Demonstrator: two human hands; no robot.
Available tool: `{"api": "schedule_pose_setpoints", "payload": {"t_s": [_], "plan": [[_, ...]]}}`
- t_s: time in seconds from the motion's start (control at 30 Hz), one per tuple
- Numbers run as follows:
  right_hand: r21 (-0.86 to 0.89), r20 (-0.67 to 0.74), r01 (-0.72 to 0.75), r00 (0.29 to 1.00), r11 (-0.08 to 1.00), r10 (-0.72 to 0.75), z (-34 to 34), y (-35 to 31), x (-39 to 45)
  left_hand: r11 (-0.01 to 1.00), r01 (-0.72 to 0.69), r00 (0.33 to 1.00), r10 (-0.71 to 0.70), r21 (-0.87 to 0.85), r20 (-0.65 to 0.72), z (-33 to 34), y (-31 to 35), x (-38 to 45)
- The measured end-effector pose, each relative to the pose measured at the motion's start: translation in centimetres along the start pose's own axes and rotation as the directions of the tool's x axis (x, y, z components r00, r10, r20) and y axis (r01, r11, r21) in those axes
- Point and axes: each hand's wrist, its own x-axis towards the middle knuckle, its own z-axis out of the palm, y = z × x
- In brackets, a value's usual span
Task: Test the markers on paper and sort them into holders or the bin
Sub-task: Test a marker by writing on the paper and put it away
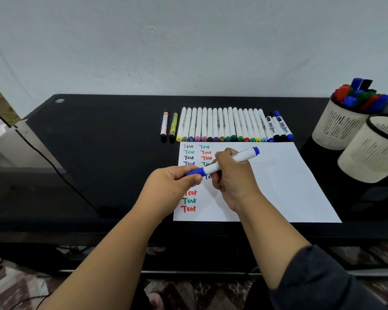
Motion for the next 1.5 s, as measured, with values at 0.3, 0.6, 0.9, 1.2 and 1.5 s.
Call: {"api": "schedule_pose_setpoints", "payload": {"t_s": [0.3, 0.6, 0.9, 1.2, 1.5], "plan": [[-0.049, -0.044, -0.014, 0.999, 0.999, 0.012, 0.2, -0.4, -0.4, 0.999, 0.021, 1.000, -0.021, 0.041, -0.008, 0.3, 0.5, -0.1], [0.026, -0.174, 0.145, 0.975, 0.989, -0.138, -1.5, -1.7, -1.5, 0.993, 0.007, 0.998, 0.001, 0.114, -0.068, 0.7, 1.6, -1.3], [-0.843, 0.269, 0.501, 0.707, 0.195, -0.654, -4.4, -3.4, -2.6, 0.987, -0.117, 0.993, 0.118, 0.106, -0.005, 1.8, 6.2, -1.9], [-0.871, 0.014, 0.352, 0.715, 0.343, -0.699, -11.2, -9.4, -0.4, 0.935, -0.354, 0.927, 0.348, 0.016, 0.142, 7.1, 11.3, 0.8], [-0.691, -0.260, 0.246, 0.793, 0.680, -0.551, -18.5, -14.7, 1.3, 0.726, -0.461, 0.886, 0.348, 0.511, 0.305, 15.9, 10.9, 7.2]]}}
